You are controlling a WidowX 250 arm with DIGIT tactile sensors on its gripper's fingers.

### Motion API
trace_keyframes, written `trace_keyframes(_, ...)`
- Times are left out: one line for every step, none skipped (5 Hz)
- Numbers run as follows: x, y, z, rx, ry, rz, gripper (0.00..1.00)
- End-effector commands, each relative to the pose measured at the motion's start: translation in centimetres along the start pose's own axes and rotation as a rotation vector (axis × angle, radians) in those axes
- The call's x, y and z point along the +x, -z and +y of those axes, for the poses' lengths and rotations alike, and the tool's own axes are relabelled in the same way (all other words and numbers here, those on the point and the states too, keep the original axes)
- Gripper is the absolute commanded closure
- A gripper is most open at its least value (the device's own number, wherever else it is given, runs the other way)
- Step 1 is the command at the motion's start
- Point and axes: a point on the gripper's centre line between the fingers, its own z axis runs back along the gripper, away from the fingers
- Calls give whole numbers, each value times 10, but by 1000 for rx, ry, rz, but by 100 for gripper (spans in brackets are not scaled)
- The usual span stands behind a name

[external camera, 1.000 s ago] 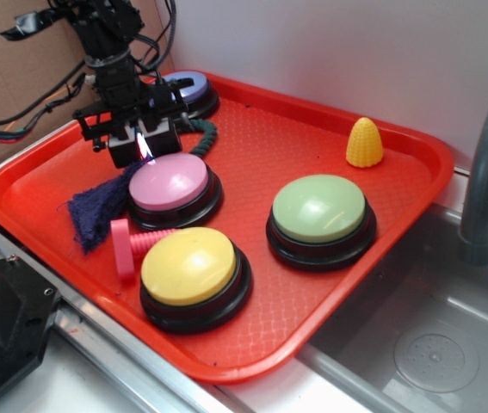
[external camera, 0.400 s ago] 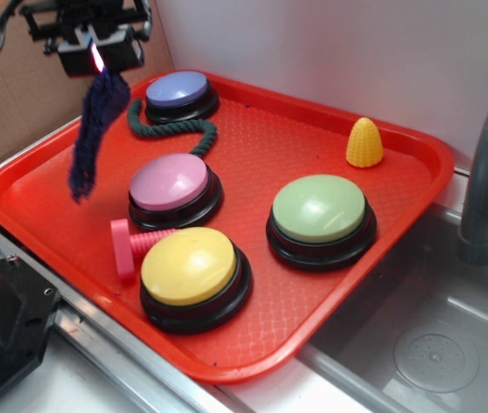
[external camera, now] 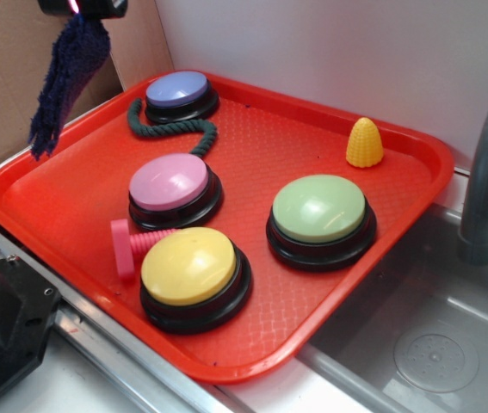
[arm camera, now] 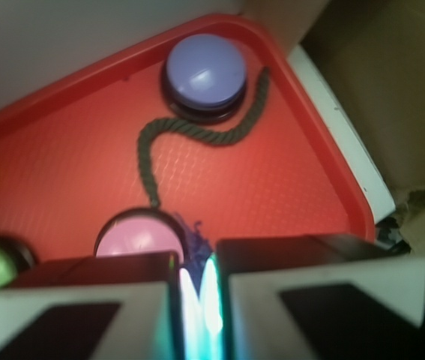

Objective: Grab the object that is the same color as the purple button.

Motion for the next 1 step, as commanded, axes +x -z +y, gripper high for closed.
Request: trace_keyframes(2,-17,12,-71,-15,-40,100)
